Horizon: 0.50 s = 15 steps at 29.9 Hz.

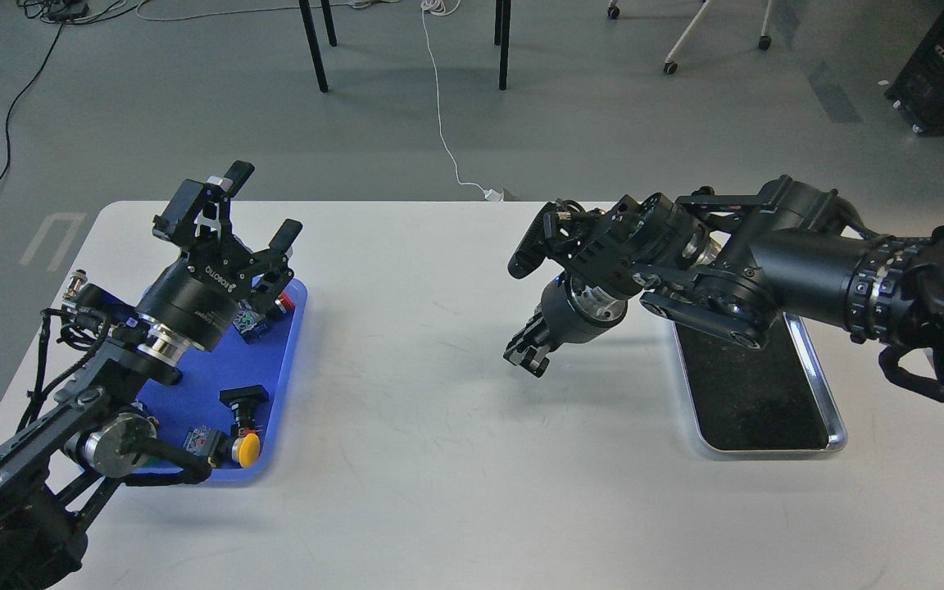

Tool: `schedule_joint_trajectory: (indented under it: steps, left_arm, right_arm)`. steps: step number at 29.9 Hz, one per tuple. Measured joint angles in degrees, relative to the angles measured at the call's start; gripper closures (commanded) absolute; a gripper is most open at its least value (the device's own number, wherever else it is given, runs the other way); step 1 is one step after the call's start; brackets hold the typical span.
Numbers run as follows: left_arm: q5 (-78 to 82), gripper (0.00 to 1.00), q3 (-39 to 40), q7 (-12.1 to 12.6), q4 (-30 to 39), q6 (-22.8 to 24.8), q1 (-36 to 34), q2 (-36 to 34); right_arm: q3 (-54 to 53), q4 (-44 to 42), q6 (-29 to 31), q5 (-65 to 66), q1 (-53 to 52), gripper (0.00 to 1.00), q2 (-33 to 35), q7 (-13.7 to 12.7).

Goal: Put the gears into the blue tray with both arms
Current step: 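Carry the gear with the right gripper to the table center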

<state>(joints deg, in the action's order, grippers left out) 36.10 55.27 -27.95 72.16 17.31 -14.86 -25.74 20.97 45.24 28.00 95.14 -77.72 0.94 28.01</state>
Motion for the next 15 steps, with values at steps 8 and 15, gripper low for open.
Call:
schedule_joint_trajectory:
  steps: [8,15]
  left_arm:
    - [0.00,0.02,0.00,0.00,-0.04,1.10,0.05,-0.17]
    - [-0.06,0.02,0.09,0.01,-0.05,1.20,0.99,-0.17]
  right_arm:
    - [3.20,0.36,-2.55,-3.44,0.51,0.79,-0.93,-0.01]
    - [4.57,0.25,-7.74,-5.65,2.56,0.79,-0.95,-0.01]
